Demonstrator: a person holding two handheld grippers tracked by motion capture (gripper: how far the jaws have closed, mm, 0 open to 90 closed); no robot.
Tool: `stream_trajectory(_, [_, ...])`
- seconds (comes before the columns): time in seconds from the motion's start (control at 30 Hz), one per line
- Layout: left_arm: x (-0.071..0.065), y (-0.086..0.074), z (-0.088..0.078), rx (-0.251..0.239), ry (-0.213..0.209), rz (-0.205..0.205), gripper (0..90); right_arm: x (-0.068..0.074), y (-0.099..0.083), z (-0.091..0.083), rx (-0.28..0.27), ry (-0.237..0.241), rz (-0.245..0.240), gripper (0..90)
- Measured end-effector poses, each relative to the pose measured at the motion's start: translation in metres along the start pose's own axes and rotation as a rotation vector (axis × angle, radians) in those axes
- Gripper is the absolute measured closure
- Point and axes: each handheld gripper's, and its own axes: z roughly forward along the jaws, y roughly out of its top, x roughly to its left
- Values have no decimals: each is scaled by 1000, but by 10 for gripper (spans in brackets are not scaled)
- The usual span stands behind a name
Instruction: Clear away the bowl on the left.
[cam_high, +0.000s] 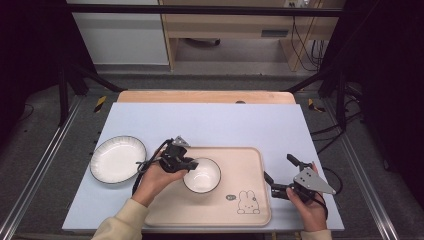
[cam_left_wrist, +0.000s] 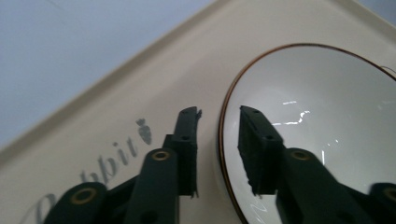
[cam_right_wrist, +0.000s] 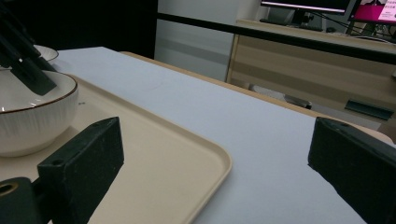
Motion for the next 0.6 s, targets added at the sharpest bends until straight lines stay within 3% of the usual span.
stream_trajectory(0.17, [-3, 0, -9, -101, 12, 70, 541, 0, 0, 1, 2, 1, -1, 36])
stream_trajectory(0.37, [-7, 2, -17, -206, -1, 109, 322, 0, 0, 1, -2, 1, 1, 36])
stream_trajectory(0.6, [-9, 1, -20, -295, -58, 153, 122, 0, 0, -1, -1, -6, 9, 35])
